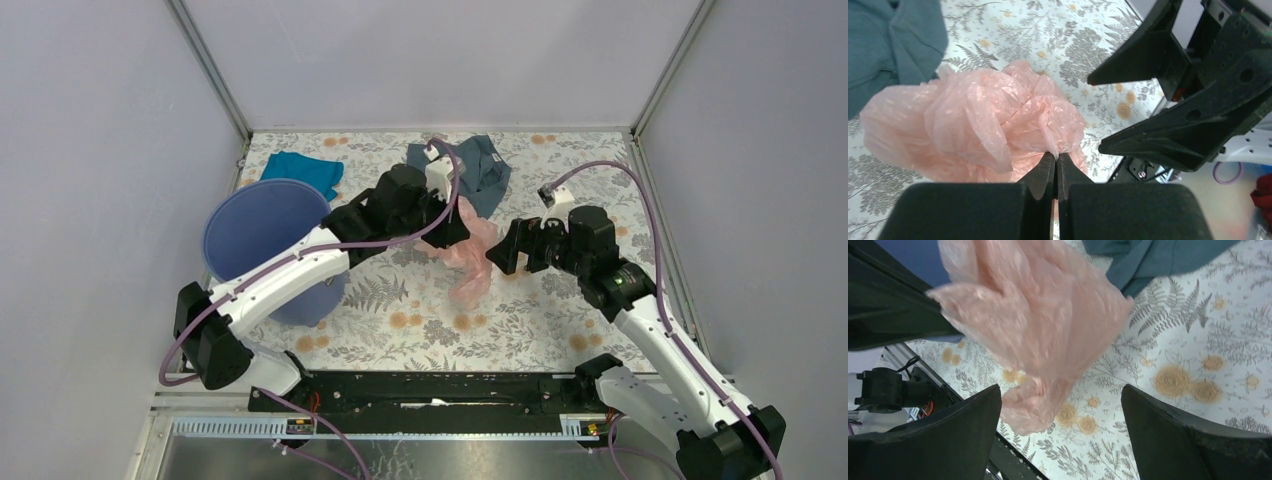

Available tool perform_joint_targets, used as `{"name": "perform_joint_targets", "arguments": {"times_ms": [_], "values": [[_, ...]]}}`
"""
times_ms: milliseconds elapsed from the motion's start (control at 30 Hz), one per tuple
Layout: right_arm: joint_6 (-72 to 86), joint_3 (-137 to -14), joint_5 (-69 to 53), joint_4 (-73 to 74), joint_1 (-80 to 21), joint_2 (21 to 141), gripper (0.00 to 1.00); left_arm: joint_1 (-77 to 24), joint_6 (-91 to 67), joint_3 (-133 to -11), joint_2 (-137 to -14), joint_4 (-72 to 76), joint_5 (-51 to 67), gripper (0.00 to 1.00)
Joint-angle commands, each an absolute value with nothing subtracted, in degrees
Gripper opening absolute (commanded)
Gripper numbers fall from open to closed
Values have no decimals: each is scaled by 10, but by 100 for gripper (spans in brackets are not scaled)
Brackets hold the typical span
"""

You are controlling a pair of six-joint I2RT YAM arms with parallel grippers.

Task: Put the trash bags into the trash bin

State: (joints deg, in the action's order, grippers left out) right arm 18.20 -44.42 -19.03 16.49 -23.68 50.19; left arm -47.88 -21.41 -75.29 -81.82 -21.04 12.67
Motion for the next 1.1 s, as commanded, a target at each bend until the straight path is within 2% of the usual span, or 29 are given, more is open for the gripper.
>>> {"name": "perform_joint_targets", "arguments": {"times_ms": [0, 133, 200, 233, 267, 367, 400, 433, 467, 500, 533, 667, 733, 833, 900, 1000, 1067], "values": [[148, -491, -214, 125, -241, 511, 96, -477, -212, -777, -820, -180, 225, 0], [126, -508, -250, 94, -253, 535, 94, -477, -212, -777, -830, -175, 256, 0], [119, -508, -234, 86, -263, 543, 87, -477, -212, -779, -836, -175, 271, 0], [118, -509, -218, 87, -266, 548, 79, -477, -212, -781, -838, -176, 279, 0], [119, -510, -201, 89, -266, 552, 66, -477, -212, -782, -839, -175, 283, 0], [145, -501, -156, 86, -266, 551, 23, -477, -206, -786, -838, -183, 270, 0], [166, -495, -129, 85, -265, 546, 11, -477, -203, -787, -834, -186, 257, 5], [192, -492, -87, 92, -265, 540, 3, -477, -200, -785, -828, -187, 240, 15], [221, -488, -49, 102, -264, 534, 0, -477, -197, -782, -819, -187, 218, 28], [239, -487, -33, 114, -259, 529, 0, -477, -194, -777, -806, -187, 191, 43], [252, -489, -36, 127, -251, 527, 0, -477, -192, -770, -794, -184, 165, 53], [284, -491, -144, 147, -192, 537, 0, -477, -192, -740, -753, -162, 87, 75], [285, -487, -186, 147, -167, 541, 0, -477, -196, -731, -744, -153, 71, 75], [241, -488, -165, 184, -165, 555, 3, -477, -197, -734, -749, -159, 64, 74], [217, -492, -191, 219, -165, 587, 17, -477, -203, -747, -764, -177, 54, 75], [205, -484, -251, 228, -180, 624, 45, -477, -226, -755, -788, -194, 38, 81], [216, -469, -219, 211, -208, 619, 62, -477, -238, -755, -799, -195, 41, 82]]}}
